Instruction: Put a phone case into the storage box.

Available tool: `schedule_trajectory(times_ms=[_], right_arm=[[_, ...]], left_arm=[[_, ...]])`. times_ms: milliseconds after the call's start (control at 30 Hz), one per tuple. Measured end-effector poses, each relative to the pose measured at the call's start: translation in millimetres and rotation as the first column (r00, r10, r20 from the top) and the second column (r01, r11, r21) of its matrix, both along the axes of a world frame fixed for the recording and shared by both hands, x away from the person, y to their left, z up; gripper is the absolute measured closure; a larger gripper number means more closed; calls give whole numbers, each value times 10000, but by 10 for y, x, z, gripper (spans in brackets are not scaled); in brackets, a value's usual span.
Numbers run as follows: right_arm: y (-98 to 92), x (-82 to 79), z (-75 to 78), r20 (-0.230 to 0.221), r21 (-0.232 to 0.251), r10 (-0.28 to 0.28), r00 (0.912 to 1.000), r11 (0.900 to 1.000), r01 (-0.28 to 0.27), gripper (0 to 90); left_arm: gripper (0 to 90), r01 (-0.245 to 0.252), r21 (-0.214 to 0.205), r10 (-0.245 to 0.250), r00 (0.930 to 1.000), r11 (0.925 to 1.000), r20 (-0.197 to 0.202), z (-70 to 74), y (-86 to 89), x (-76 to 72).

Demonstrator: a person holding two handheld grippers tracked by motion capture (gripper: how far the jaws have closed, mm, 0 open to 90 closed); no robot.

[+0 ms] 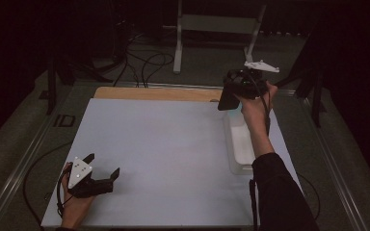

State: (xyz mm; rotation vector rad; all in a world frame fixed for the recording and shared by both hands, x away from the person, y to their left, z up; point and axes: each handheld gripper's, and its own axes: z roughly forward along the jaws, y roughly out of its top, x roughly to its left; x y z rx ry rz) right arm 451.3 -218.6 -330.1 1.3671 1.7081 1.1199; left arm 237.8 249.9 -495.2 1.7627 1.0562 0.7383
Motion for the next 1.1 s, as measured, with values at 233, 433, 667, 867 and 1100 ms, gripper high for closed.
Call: schedule_trajectory(times_ms=[233, 433, 667, 867, 1100], right_arm=[[-82, 17, -15, -41, -27, -274, 9996, 9996, 274, 141], [-148, 27, -23, -91, -150, -478, 9988, 9988, 477, 141], [-222, 40, -52, -149, -296, -703, 9974, 9971, 699, 141], [-274, 55, -96, -263, -280, -850, 9960, 9960, 843, 141], [-307, 76, -145, -380, -307, -949, 9948, 9951, 938, 141]], left_arm=[[1, 5, -7, -5, 10000, 10000, 21, 1, 2, -1], [1, 7, 11, -7, 10000, 10000, 14, 1, 0, -1], [2, 2, -4, -2, 10000, 10000, 27, 2, 4, -2], [1, -2, -6, 2, 10000, 10000, 39, 3, 5, -2], [1, -15, 1, 15, 10000, 10000, 41, 6, 13, -8]])
